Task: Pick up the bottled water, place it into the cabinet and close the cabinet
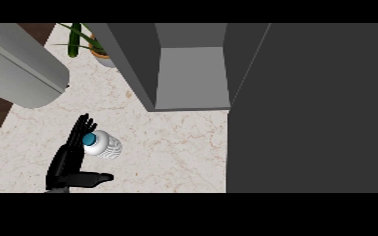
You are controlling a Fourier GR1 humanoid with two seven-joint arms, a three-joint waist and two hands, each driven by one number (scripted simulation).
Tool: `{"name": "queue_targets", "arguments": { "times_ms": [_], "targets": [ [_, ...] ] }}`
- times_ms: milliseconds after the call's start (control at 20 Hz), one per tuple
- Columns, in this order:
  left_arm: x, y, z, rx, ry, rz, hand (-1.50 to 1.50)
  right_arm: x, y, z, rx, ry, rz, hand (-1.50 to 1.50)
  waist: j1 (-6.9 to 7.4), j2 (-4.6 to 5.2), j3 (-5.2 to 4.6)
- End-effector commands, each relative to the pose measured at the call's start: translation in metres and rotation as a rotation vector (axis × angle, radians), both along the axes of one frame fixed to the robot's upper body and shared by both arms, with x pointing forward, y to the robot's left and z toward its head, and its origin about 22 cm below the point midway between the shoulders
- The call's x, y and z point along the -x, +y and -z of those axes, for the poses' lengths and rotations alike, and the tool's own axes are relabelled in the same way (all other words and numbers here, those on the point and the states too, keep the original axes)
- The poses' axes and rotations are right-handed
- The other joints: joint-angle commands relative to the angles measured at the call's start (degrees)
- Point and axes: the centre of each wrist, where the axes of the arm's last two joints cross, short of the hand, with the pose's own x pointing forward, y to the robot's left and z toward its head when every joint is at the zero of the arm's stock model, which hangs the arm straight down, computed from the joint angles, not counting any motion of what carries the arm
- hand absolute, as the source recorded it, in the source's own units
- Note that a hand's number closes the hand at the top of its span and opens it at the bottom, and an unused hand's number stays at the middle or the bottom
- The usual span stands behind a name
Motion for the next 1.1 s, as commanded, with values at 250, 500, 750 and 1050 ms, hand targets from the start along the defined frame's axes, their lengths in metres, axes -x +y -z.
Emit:
{"name": "queue_targets", "arguments": {
  "times_ms": [250, 500, 750, 1050],
  "targets": [
    [-0.013, -0.010, 0.026, 0.114, -0.003, 0.060, -1.50, 0.015, 0.005, -0.033, -0.023, -0.036, -0.022, -1.50, -0.41, 0.12, -0.07],
    [-0.013, -0.040, 0.040, 0.172, -0.016, 0.019, 1.50, 0.016, 0.001, -0.028, -0.031, -0.041, 0.010, -1.50, -0.28, 0.15, -0.06],
    [0.006, -0.024, 0.045, 0.262, -0.025, 0.013, 1.50, 0.015, -0.002, -0.012, -0.002, -0.019, -0.003, -1.50, 0.21, -0.05, 0.01],
    [-0.012, -0.037, 0.044, 0.260, -0.039, -0.026, 1.50, 0.015, 0.000, -0.018, -0.009, -0.033, 0.003, -1.50, -0.34, 0.27, -0.10]
  ]
}}
